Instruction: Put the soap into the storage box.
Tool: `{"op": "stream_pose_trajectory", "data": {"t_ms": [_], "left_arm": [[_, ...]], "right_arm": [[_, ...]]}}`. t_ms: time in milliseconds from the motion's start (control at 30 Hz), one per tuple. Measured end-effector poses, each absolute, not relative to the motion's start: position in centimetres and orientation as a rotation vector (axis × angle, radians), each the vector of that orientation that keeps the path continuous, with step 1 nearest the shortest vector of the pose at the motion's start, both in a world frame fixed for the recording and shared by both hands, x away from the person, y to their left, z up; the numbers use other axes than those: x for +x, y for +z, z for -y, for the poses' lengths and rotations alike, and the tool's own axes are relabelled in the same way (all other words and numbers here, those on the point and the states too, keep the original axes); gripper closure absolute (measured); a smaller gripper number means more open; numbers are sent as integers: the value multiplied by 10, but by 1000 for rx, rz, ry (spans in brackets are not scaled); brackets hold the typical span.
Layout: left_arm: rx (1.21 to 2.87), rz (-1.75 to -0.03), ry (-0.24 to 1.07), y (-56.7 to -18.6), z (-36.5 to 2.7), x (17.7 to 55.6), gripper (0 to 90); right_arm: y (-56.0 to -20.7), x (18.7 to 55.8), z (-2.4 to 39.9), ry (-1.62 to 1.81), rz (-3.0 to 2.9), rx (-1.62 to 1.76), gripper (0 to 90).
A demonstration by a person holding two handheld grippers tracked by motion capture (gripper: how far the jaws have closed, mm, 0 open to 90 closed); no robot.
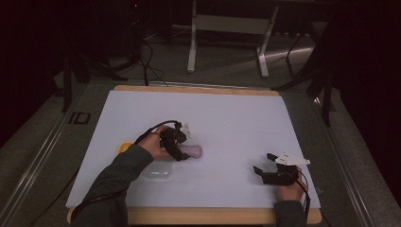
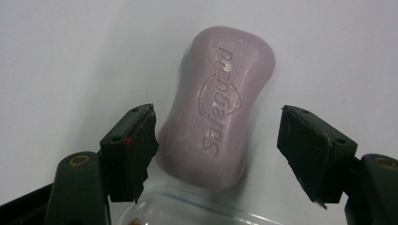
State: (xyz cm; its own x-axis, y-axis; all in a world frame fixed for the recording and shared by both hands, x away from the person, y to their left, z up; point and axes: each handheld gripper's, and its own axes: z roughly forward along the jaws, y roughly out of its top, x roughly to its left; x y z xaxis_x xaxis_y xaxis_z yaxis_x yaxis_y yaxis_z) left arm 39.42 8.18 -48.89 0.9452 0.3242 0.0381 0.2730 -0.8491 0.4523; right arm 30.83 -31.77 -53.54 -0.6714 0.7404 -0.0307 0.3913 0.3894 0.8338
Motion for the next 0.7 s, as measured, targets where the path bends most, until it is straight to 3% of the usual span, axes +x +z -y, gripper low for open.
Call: {"op": "stream_pose_trajectory", "data": {"t_ms": [700], "left_arm": [[2679, -432, 122, -507, -65, 406, 297]], "right_arm": [[-535, 308, 318, 1190, -2258, 974, 189]]}}
